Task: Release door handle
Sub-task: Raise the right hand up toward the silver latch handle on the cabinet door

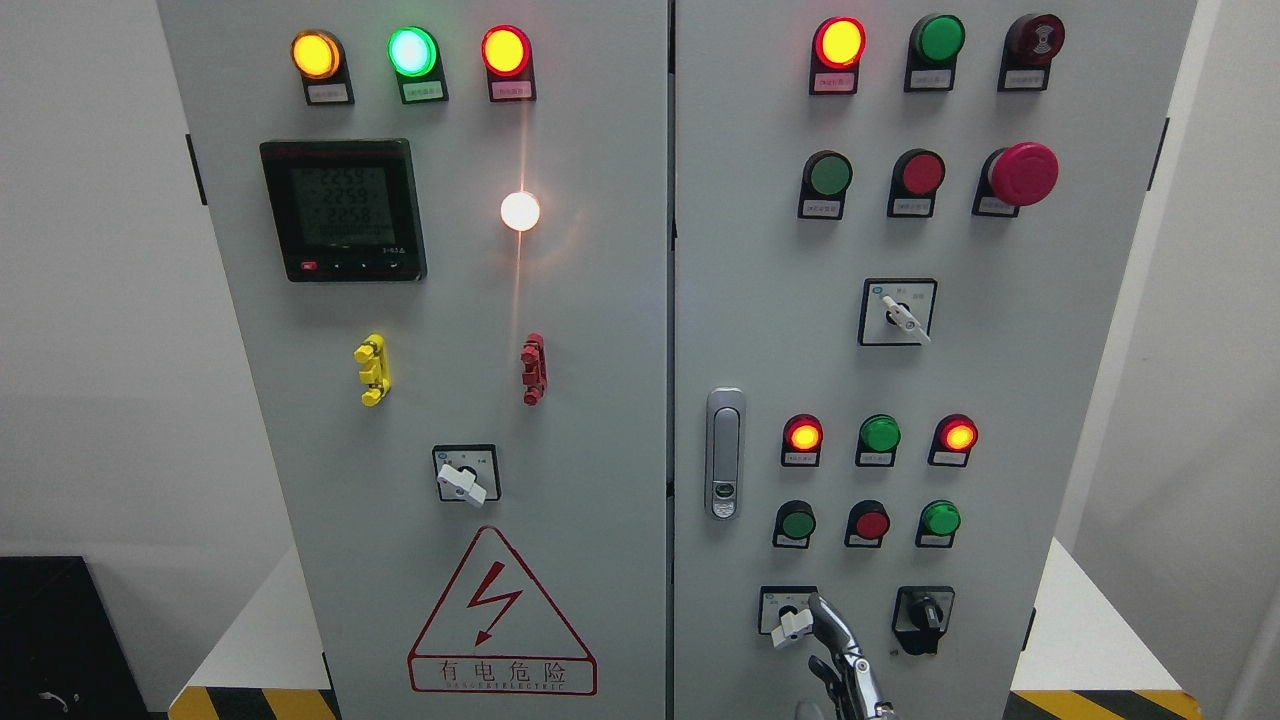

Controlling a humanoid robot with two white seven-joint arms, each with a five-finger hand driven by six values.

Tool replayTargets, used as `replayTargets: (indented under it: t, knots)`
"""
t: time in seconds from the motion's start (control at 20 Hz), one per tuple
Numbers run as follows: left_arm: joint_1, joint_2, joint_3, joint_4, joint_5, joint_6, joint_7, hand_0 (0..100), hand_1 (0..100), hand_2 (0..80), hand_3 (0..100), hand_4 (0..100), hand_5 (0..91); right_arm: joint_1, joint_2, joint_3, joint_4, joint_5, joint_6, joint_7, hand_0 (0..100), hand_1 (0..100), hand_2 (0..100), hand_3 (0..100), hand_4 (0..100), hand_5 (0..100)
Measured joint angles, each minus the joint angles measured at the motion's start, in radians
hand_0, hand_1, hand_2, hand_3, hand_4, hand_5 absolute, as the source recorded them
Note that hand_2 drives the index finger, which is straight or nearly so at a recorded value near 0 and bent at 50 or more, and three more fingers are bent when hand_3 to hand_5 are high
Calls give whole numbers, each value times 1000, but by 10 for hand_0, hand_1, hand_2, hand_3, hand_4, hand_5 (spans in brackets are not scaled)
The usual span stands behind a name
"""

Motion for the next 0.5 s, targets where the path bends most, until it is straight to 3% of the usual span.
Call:
replayTargets:
  t: [0.4, 0.5]
  knots:
    - [0, 0, 0, 0, 0, 0, 0, 120, 556, 0, 0, 0, 0, 1, 0, 7, -1, 3, 4, 5, 361, 128, 0, 156, 198, 205]
    - [0, 0, 0, 0, 0, 0, 0, 120, 556, 0, 0, 0, 0, 1, 0, 9, -1, 4, 12, 5, 359, 148, 0, 198, 283, 265]
